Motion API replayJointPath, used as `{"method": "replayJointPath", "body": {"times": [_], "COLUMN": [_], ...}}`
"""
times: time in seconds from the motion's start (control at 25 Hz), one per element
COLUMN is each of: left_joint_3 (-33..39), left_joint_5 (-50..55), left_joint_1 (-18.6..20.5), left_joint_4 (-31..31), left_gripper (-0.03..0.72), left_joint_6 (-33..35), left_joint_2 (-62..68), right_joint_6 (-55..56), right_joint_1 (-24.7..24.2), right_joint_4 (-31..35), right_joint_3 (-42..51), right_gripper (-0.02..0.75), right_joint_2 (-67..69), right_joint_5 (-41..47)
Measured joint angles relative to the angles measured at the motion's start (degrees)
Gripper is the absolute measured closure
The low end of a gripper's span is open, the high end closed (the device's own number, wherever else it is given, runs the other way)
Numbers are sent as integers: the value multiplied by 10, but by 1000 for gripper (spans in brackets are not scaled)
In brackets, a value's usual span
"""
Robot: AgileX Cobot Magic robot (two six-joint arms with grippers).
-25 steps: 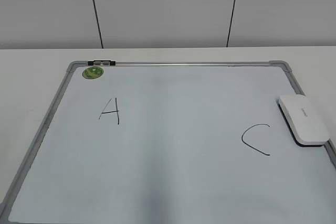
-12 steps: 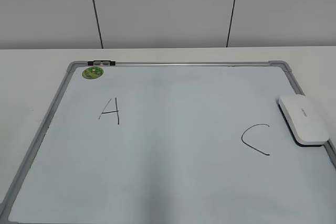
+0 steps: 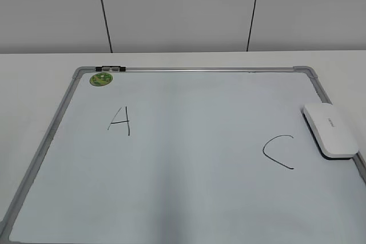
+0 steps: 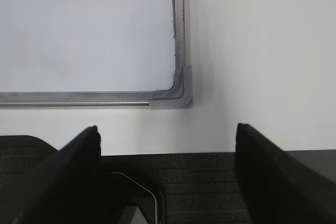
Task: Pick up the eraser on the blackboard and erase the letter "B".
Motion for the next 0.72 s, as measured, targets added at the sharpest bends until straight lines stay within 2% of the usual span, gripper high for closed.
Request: {"method": "replayJointPath", "body": {"times": [0.16,0.44,0.72], "left_joint_3": [0,0,0], "left_joint_5": [0,0,1], "left_joint_1": [2,39,41], "left_joint_4": [0,0,0], "left_gripper": [316,320,349], "left_joint_6": [0,0,0], "left_joint_2": [-19,-124,-219], "right_joint_6": [0,0,0], "right_joint_1": [0,0,0], "right_joint_4": [0,0,0], "right_joint_3": [0,0,0], "right_gripper": [150,150,151], "right_joint_2": [-20,-123,-230], "right_joint_5": [0,0,3]}}
